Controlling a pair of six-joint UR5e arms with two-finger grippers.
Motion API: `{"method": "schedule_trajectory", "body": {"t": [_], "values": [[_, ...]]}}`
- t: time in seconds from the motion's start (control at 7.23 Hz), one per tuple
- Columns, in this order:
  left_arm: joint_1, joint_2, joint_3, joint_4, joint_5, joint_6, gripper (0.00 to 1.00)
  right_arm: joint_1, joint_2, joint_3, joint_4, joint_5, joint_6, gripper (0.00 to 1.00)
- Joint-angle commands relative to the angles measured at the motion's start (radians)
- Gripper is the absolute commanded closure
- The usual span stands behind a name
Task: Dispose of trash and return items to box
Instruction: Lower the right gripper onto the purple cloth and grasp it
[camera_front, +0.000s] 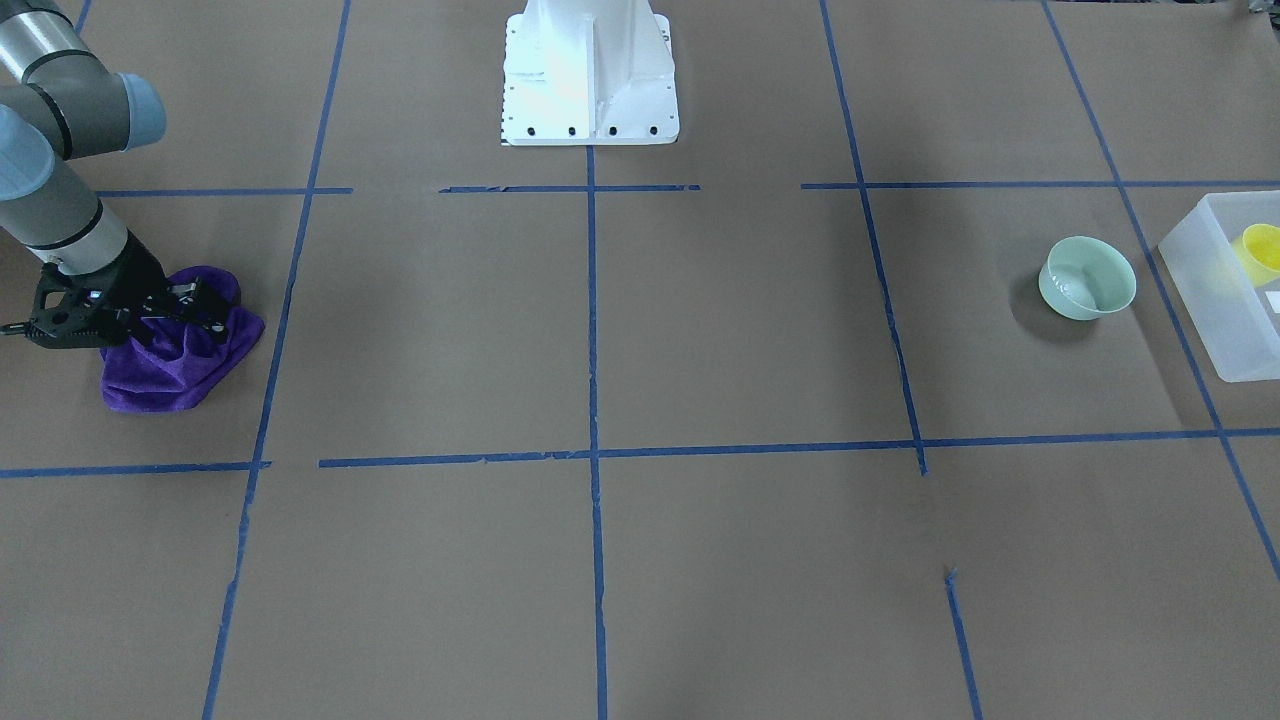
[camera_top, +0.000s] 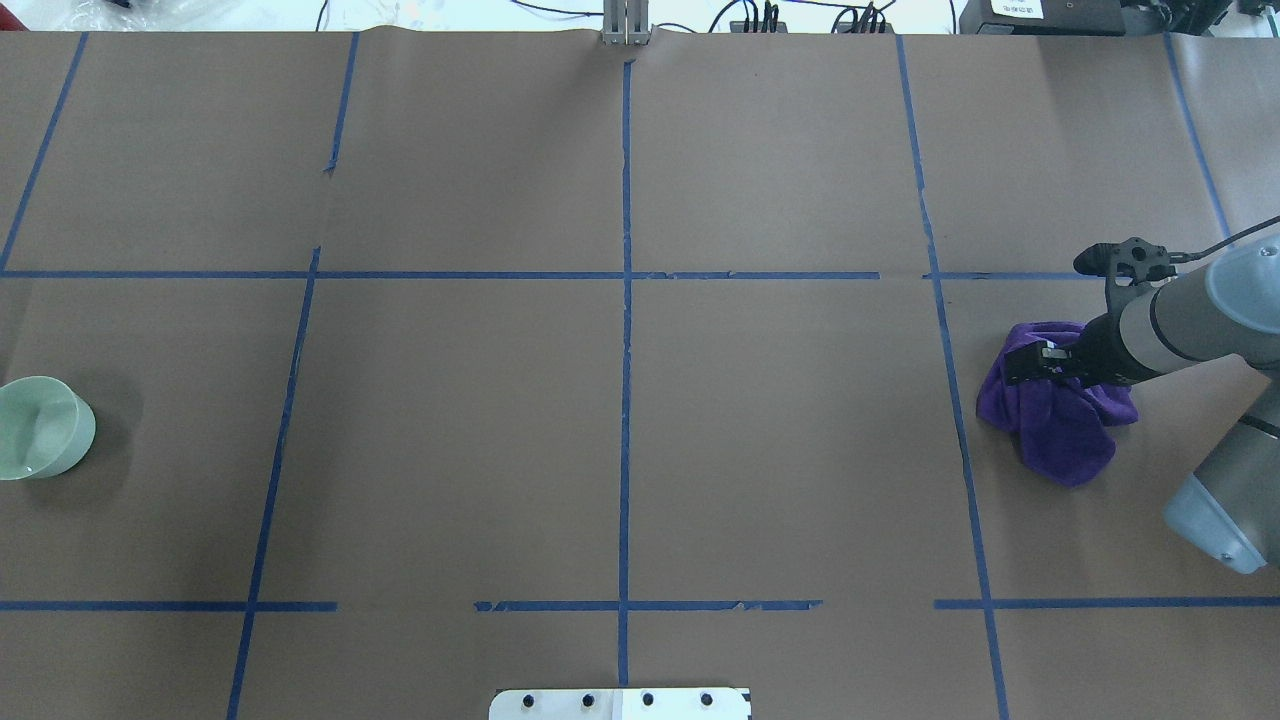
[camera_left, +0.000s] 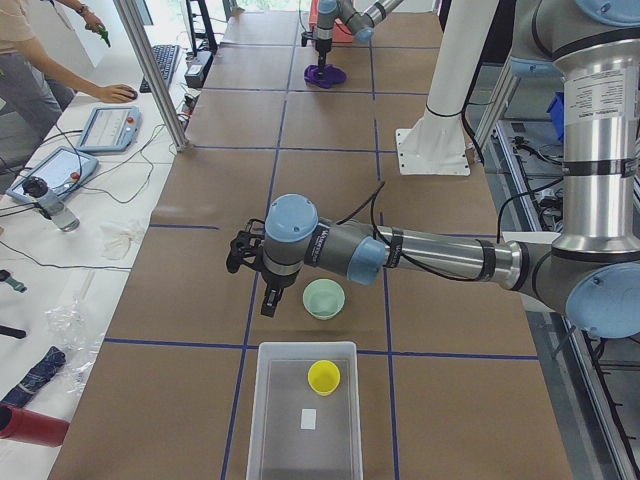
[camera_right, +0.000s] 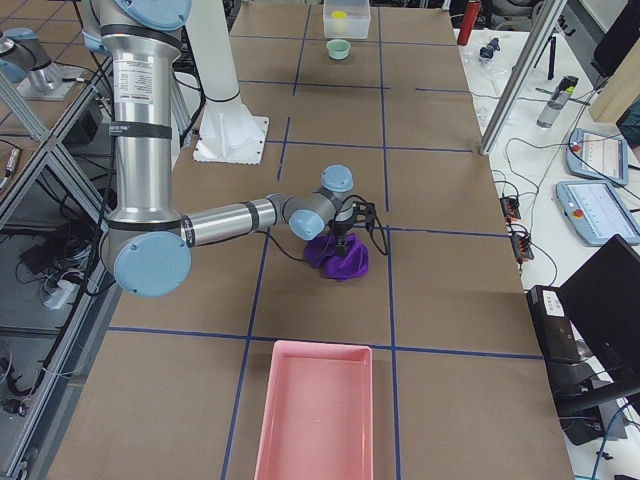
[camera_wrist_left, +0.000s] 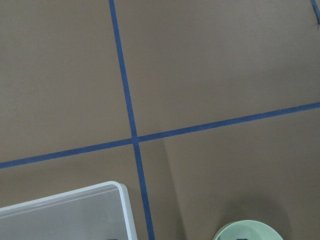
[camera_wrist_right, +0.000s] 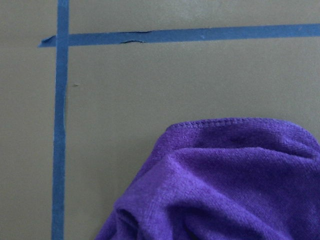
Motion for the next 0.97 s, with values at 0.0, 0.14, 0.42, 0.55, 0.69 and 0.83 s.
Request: {"method": "schedule_trajectory", "body": {"t": [0.0, 0.14, 0.42, 0.55, 0.69, 0.83], "values": [[0.003, 0.000, -0.002, -0.003, -0.004, -0.022, 0.16, -0.002, 0.003, -0.003, 0.000, -0.003, 0.004, 0.99], [0.017, -0.002, -0.002, -0.007, -0.006, -0.048, 0.15, -0.002, 0.003, -0.001, 0.000, -0.003, 0.004, 1.00], [0.019, -0.006, -0.003, -0.007, -0.007, -0.050, 0.14, 0.001, 0.000, 0.009, 0.000, -0.002, 0.003, 1.00], [0.038, -0.007, -0.003, -0.009, -0.009, -0.051, 0.13, 0.003, -0.009, 0.031, 0.002, 0.000, 0.003, 1.00], [0.049, -0.007, -0.003, -0.010, -0.009, -0.072, 0.13, 0.010, -0.015, 0.071, 0.000, 0.012, 0.003, 1.00], [0.099, -0.013, -0.007, -0.057, -0.006, -0.150, 0.12, 0.030, -0.055, 0.141, -0.006, 0.014, 0.001, 1.00]]}}
